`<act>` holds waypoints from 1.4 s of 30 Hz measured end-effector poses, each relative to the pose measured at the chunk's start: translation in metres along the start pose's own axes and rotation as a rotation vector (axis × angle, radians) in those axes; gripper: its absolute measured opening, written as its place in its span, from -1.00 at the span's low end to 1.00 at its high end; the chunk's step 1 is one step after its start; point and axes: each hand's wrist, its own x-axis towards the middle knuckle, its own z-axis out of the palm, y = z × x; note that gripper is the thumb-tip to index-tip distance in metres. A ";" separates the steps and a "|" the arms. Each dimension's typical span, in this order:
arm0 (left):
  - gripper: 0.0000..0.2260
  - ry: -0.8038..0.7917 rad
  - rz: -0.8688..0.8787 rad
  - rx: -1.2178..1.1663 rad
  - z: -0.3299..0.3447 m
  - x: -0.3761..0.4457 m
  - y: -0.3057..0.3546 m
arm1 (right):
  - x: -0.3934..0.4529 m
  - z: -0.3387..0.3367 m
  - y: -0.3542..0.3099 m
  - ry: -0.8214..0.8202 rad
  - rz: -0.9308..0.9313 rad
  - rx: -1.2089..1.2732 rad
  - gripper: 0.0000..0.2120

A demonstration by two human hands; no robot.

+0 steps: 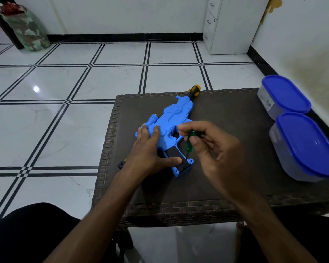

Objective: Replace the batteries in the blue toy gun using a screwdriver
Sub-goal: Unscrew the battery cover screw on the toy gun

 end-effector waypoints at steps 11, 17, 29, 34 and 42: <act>0.07 -0.002 -0.002 -0.003 0.001 0.001 0.000 | 0.004 -0.001 -0.003 -0.013 -0.055 -0.048 -0.72; 0.05 0.005 0.010 0.006 0.000 0.001 0.000 | 0.000 0.000 -0.004 -0.046 -0.039 -0.056 -0.80; 0.06 0.011 0.004 0.008 0.001 0.002 -0.001 | 0.002 -0.004 -0.002 -0.023 -0.035 -0.069 -0.74; 0.05 0.017 0.014 0.013 0.001 0.003 -0.003 | 0.004 -0.005 -0.002 -0.025 -0.100 -0.164 -0.83; 0.06 0.006 0.008 -0.003 0.001 0.002 -0.001 | 0.003 -0.005 -0.004 -0.028 0.005 0.024 -0.66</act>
